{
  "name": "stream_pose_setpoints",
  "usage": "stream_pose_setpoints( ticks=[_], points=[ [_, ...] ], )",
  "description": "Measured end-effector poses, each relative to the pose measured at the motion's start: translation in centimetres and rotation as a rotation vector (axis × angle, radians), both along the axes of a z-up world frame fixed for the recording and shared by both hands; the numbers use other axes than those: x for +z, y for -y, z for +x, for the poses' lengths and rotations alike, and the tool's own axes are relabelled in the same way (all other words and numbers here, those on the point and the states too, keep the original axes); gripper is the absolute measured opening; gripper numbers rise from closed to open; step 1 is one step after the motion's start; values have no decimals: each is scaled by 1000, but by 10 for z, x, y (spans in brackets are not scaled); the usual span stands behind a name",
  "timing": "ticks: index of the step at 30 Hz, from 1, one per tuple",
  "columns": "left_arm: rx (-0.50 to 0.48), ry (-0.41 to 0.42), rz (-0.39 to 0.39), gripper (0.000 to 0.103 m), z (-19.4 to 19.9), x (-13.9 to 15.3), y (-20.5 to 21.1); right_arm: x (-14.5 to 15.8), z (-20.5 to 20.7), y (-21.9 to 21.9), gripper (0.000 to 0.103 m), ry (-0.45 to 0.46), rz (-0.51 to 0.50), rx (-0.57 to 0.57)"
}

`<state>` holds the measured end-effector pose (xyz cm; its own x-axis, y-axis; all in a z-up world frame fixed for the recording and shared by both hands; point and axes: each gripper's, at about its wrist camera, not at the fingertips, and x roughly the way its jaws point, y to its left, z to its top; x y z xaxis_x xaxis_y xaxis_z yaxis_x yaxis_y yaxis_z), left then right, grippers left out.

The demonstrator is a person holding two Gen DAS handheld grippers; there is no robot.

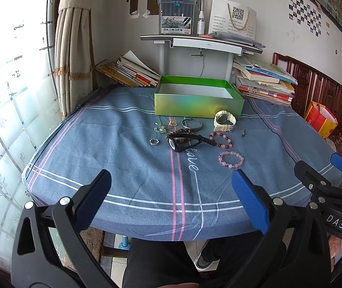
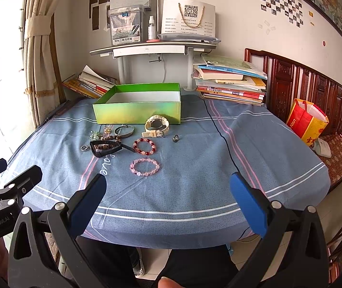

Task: Organize jewelry

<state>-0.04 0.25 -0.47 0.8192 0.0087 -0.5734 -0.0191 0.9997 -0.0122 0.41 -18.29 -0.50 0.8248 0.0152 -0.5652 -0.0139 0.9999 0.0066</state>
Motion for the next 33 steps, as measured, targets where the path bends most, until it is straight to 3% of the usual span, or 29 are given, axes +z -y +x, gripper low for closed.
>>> stream_pose_setpoints(
  ticks=[33],
  points=[
    [-4,-33,1,99,7,-8,0,-9,3,1,100,-13,13,-6]
  ],
)
